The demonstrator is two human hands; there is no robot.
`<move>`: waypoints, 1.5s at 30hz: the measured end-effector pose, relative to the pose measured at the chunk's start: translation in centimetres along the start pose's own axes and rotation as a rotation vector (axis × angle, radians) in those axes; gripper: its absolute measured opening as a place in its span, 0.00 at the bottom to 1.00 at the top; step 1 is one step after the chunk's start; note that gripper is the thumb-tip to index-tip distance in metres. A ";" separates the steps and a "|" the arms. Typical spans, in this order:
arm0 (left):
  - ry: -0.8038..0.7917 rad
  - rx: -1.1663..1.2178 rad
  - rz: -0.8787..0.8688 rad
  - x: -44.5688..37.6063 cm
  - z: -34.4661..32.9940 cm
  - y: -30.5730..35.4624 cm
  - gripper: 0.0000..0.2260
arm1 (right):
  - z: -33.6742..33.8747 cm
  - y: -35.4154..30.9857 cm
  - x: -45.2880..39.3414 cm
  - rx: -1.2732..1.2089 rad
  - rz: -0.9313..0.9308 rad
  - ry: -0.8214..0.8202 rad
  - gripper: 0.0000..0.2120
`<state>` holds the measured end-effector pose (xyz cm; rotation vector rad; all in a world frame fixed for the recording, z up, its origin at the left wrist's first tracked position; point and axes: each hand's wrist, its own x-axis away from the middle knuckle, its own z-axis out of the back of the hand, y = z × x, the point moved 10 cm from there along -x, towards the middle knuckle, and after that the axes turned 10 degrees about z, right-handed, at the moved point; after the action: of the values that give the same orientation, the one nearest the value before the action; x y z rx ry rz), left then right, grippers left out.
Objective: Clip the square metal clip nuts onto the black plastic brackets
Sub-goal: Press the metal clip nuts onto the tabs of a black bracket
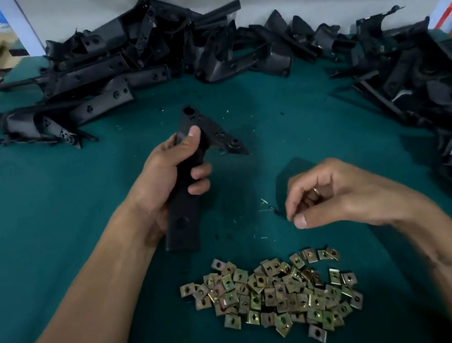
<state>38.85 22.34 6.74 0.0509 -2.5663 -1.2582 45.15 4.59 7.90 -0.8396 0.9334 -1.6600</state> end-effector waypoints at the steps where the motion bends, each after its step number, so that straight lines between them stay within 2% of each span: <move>1: -0.018 -0.001 0.015 0.0 -0.1 -0.1 0.11 | -0.1 0.0 0.7 0.027 -0.032 -0.053 0.04; 3: -0.101 -0.018 0.038 0.1 -1.1 -0.5 0.08 | 0.1 0.4 2.4 0.048 -0.105 -0.122 0.06; 5: -0.163 -0.052 0.044 0.3 -2.0 -0.9 0.05 | 0.1 0.9 4.3 0.007 -0.159 -0.120 0.11; 8: -0.167 -0.077 0.095 0.4 -2.2 -1.5 0.07 | -0.2 1.0 6.8 0.033 -0.133 -0.006 0.13; 13: -0.191 -0.053 0.180 0.4 -2.2 -2.1 0.09 | -0.6 0.6 8.1 0.192 -0.039 0.253 0.10; 17: -0.190 -0.066 0.198 0.2 -2.0 -2.4 0.09 | -0.6 0.1 7.9 0.207 0.023 0.318 0.05; 21: -0.222 -0.090 0.204 0.2 -2.3 -2.5 0.10 | 0.8 1.3 7.5 -0.030 0.002 0.439 0.04; 24: -0.236 -0.095 0.203 0.2 -2.6 -2.5 0.10 | 1.8 1.8 5.8 -0.370 0.045 0.546 0.03; 28: -0.238 -0.087 0.196 0.2 -2.8 -2.5 0.10 | 2.0 1.5 1.8 -0.734 0.122 0.600 0.03; 32: -0.234 -0.083 0.187 0.2 -2.7 -2.4 0.09 | 0.8 0.3 -2.3 -0.872 0.215 0.526 0.05; 38: -0.241 -0.078 0.201 0.1 -2.5 -2.5 0.10 | -1.5 -0.7 -3.4 -0.903 0.234 0.186 0.14; 42: -0.250 -0.070 0.208 0.1 -2.4 -2.6 0.09 | -1.7 -0.9 -3.5 -0.855 0.209 0.120 0.12; 45: -0.267 -0.066 0.210 0.1 -2.5 -2.6 0.13 | -1.7 -0.9 -3.4 -0.849 0.199 0.110 0.10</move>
<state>39.17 18.79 6.19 -0.4151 -2.6577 -1.3446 44.15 8.35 7.59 -1.1563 1.7871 -1.1176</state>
